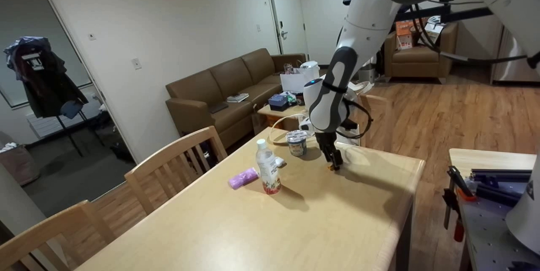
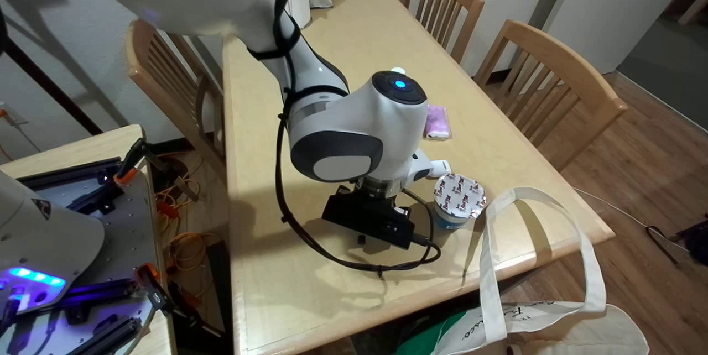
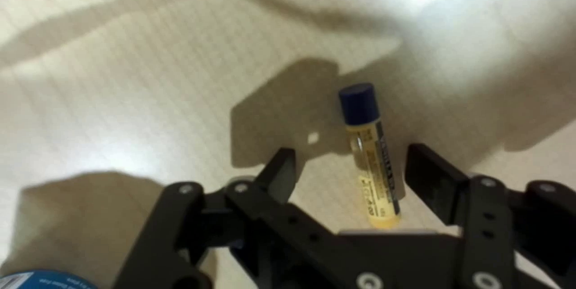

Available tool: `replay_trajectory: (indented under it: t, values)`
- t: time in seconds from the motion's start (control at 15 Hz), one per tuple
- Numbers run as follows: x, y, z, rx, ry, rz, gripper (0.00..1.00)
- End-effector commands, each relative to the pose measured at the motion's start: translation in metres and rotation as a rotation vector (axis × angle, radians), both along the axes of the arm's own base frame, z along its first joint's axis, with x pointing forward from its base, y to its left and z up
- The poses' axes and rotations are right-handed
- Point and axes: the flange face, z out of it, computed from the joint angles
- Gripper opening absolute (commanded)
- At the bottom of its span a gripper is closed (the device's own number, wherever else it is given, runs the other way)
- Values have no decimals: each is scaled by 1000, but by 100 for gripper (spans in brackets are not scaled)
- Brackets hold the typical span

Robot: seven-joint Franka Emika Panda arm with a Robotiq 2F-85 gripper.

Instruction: Put the marker in the bag

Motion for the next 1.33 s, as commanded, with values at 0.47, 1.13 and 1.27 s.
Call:
replay_trajectory:
  t: [0.47, 1.13, 1.27]
  values:
    - [-3, -20, 22, 102, 30, -90, 1]
    - [15, -161, 88, 432, 157, -563, 5]
    - [12, -176, 95, 440, 176, -583, 5]
